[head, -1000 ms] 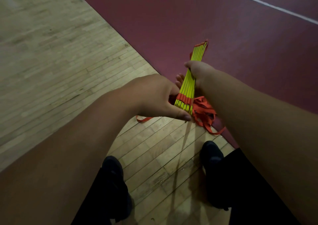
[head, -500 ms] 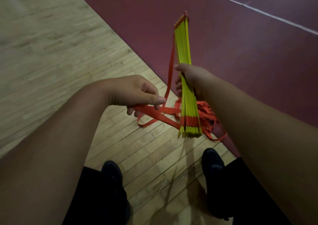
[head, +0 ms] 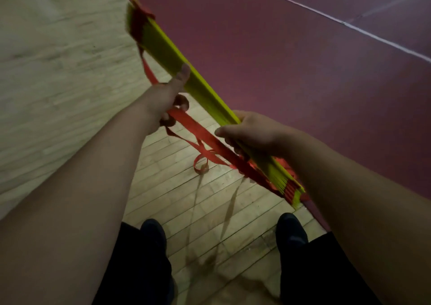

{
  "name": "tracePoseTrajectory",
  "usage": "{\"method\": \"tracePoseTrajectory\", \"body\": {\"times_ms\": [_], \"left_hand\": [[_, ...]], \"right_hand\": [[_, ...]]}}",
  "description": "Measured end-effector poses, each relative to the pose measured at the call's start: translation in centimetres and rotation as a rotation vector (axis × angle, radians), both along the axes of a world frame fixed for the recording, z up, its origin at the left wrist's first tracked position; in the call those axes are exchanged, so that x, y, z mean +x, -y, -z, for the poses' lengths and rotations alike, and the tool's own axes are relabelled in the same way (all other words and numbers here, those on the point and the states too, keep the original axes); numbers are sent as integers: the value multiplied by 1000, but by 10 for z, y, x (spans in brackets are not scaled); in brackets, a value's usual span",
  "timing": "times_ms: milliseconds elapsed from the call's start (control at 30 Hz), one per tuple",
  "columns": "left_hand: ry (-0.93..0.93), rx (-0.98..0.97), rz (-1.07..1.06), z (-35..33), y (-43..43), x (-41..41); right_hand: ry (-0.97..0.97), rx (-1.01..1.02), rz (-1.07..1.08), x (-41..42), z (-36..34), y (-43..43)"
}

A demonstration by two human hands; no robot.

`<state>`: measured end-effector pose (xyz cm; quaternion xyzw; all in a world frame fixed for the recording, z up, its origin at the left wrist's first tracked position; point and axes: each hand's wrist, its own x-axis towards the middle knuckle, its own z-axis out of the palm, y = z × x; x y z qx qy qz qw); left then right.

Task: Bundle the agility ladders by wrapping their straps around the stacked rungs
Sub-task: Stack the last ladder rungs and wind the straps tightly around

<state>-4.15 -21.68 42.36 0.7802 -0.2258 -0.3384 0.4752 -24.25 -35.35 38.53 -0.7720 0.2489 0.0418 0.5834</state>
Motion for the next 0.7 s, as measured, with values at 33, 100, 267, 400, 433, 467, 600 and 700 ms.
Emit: {"method": "tracePoseTrajectory", "body": {"times_ms": [33,100,267,400,433,467,600,700], "left_hand": [[-40,-41,-6,2,2,0],[-123,-116,-10,2,4,-1],[-125,-166,-48,2,8,-1],[-44,-126,-92,1,14,-11],[-34,-117,-107,1,16,-14],[-30,-115,-119,1,18,-18],[-58,-154,-59,1,27,-30],[-11,-112,123,-5,26,-35]], "right_hand": [[-8,-34,-23,1,-1,-2],[-12,-19,-32,3,-1,-3],[-21,21,-35,6,2,-3],[-60,68,-42,6,5,2],[-53,81,-39,6,4,2],[-33,91,-31,6,3,2],[102,214,80,11,-5,0],[98,99,143,14,-8,1]]}}
